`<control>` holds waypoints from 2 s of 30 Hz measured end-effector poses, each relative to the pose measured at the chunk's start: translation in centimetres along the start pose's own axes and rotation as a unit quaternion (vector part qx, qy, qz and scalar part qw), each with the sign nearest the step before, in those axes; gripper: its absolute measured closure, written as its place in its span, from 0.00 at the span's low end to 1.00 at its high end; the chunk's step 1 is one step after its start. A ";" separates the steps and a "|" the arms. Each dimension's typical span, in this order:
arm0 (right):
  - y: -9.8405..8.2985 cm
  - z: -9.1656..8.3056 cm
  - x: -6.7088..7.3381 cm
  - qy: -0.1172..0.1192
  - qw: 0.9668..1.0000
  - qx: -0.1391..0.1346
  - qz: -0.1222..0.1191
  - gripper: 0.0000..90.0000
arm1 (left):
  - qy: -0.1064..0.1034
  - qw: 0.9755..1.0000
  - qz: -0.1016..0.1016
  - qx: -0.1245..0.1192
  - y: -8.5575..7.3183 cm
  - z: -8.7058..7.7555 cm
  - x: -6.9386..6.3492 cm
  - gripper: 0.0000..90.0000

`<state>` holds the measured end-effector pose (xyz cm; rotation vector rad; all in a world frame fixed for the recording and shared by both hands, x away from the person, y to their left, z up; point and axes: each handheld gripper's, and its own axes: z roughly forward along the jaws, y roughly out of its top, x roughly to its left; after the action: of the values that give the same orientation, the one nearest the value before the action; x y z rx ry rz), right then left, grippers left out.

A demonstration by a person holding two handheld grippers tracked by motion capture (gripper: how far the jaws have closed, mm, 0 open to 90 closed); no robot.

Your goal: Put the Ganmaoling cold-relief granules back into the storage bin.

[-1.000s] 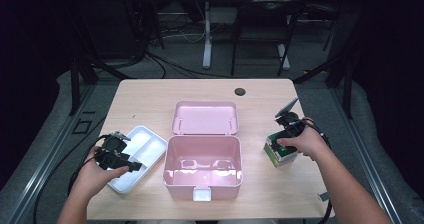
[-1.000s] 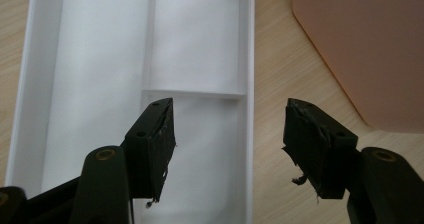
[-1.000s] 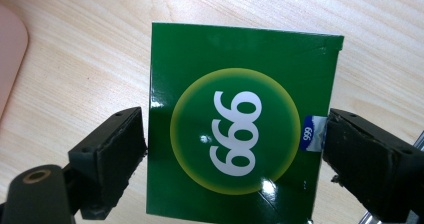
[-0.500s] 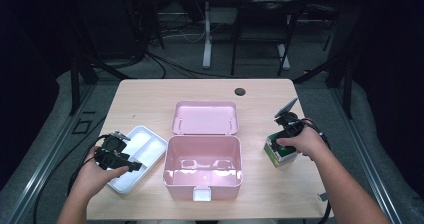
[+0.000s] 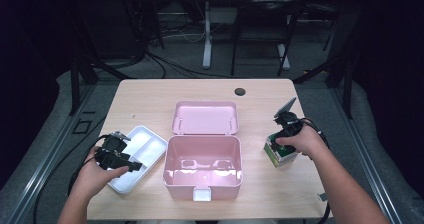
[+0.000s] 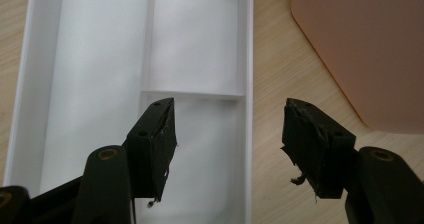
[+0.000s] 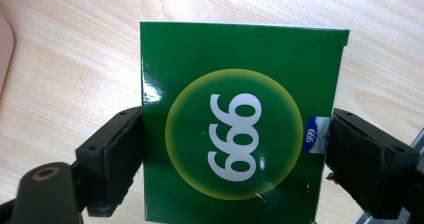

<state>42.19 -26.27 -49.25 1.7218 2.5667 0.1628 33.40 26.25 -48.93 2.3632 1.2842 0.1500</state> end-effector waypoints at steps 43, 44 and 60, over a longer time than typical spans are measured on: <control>0.0 -2.9 0.8 -0.005 1.000 -0.004 -0.022 0.18 | -0.001 1.000 -0.004 -0.001 -0.1 0.0 0.1 0.43; 0.0 -3.0 0.8 -0.004 1.000 -0.003 -0.024 0.18 | -0.001 1.000 -0.004 -0.002 -0.1 0.0 0.1 0.43; 0.0 -5.6 2.5 -0.003 0.998 -0.011 -0.069 0.18 | -0.001 1.000 -0.004 -0.002 -0.1 -0.1 0.1 0.43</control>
<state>40.70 -24.28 -43.64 1.5293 2.6578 0.1787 33.37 26.39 -48.93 2.3534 1.2920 0.1471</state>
